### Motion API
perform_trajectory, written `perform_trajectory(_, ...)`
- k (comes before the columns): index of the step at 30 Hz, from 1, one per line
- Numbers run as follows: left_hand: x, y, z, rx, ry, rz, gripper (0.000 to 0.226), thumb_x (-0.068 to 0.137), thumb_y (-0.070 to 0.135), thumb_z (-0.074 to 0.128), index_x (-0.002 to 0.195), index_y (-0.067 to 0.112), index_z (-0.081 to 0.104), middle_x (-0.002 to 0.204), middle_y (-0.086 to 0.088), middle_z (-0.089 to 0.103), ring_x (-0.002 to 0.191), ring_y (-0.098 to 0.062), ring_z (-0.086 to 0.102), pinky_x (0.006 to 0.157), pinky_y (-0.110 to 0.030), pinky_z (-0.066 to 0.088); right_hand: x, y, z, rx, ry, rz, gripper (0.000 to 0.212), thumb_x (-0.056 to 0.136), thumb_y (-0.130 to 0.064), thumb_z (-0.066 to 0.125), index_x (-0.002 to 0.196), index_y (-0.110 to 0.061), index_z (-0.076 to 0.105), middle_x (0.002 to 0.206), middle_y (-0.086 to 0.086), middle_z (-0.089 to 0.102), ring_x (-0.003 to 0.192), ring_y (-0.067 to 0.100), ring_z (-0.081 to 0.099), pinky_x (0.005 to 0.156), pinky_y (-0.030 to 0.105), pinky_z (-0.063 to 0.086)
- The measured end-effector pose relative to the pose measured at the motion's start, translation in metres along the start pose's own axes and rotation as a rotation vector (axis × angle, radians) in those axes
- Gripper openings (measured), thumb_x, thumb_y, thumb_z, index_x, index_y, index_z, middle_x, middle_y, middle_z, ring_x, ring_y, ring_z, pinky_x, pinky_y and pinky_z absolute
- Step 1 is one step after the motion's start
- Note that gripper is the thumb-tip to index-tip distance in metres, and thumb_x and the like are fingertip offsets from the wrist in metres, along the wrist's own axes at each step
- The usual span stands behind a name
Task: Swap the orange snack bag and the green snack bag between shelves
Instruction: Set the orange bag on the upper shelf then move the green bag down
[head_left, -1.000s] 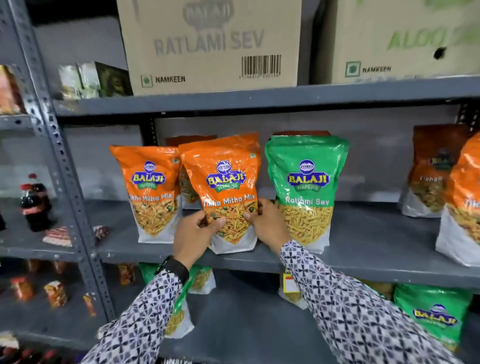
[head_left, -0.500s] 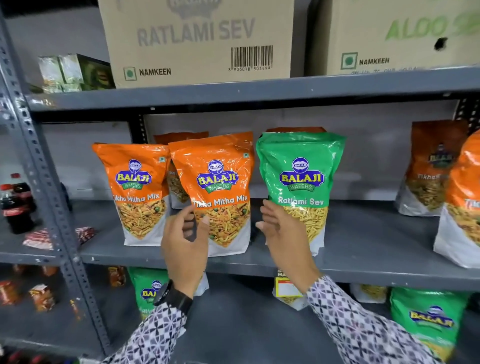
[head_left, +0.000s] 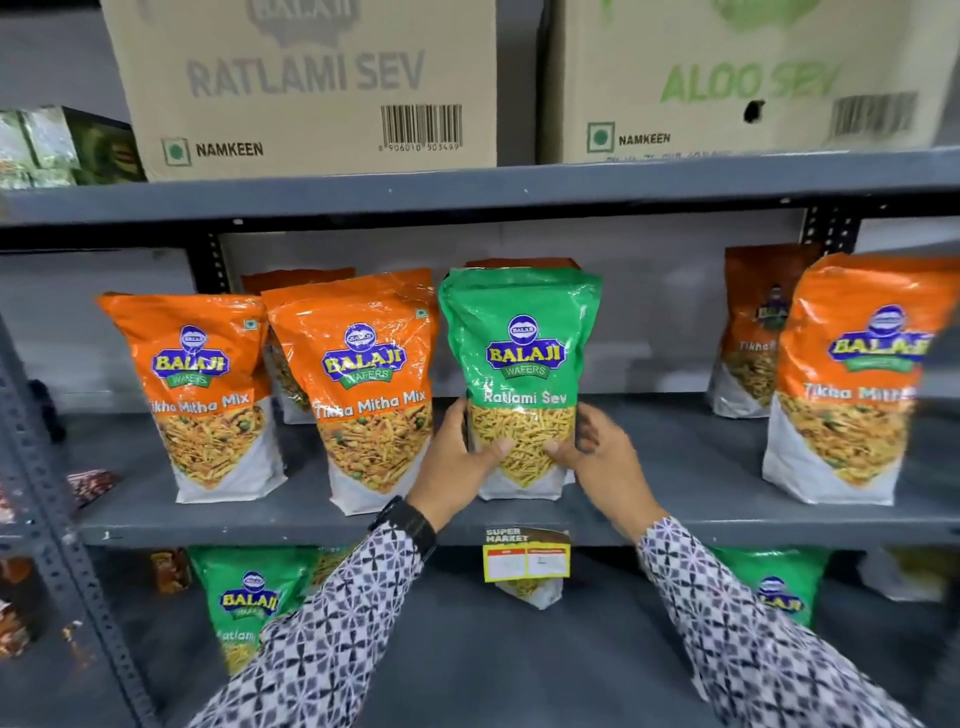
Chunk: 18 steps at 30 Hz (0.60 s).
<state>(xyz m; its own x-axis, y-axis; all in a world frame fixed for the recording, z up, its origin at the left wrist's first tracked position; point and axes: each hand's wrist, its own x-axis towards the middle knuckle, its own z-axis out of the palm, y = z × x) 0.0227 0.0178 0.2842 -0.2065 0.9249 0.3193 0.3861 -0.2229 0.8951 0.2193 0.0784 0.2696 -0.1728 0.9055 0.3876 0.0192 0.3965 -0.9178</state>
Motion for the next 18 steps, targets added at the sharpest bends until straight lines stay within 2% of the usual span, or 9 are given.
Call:
perform_trajectory(3,-0.001,-0.002,0.001,-0.045,0.024,0.016,0.079,0.078,0.038,0.085,0.146,0.029,0.048,0.141,0.0,0.068,0.131,-0.022,0.064,0.115,-0.057,0.05,-0.003,-0.001,0.0,0.001,0.031,-0.012,0.048,0.085,0.001,0.078,0.129,-0.01,0.061,0.111,0.005,0.074,0.114,0.033,0.071,0.089,0.031,0.059)
perform_trajectory(7,-0.019,0.009,0.0,-0.068,0.029,0.072,0.086,0.071,0.05,0.084,0.146,0.03,0.049,0.139,0.003,0.07,0.129,-0.018,0.067,0.112,-0.054,0.054,-0.023,-0.013,-0.006,-0.004,0.047,-0.058,0.044,0.086,0.0,0.078,0.123,-0.016,0.062,0.111,-0.002,0.075,0.106,0.019,0.072,0.079,0.019,0.058)
perform_trajectory(10,-0.045,0.02,-0.001,-0.095,0.035,0.121,0.08,0.077,0.041,0.087,0.147,0.029,0.051,0.137,0.005,0.071,0.125,-0.013,0.07,0.107,-0.046,0.058,-0.049,-0.027,-0.014,0.011,0.067,-0.096,0.048,0.085,0.0,0.079,0.127,-0.017,0.063,0.116,-0.003,0.076,0.103,0.011,0.073,0.082,0.02,0.059)
perform_trajectory(14,-0.084,0.017,-0.001,-0.159,0.05,0.135,0.072,0.08,0.024,0.089,0.142,0.033,0.054,0.133,0.007,0.073,0.119,-0.009,0.072,0.099,-0.031,0.061,-0.091,-0.029,-0.023,0.021,0.04,-0.098,0.05,0.083,-0.003,0.081,0.127,-0.019,0.064,0.116,0.0,0.078,0.106,0.018,0.075,0.09,0.034,0.061)
perform_trajectory(18,-0.126,-0.004,0.001,-0.167,0.057,0.084,0.071,0.075,0.026,0.09,0.135,0.043,0.057,0.127,0.017,0.077,0.117,-0.006,0.073,0.095,-0.026,0.061,-0.133,-0.017,-0.021,-0.044,0.009,-0.027,0.05,0.083,-0.006,0.082,0.121,-0.031,0.064,0.111,-0.013,0.079,0.103,0.005,0.074,0.088,0.023,0.059)
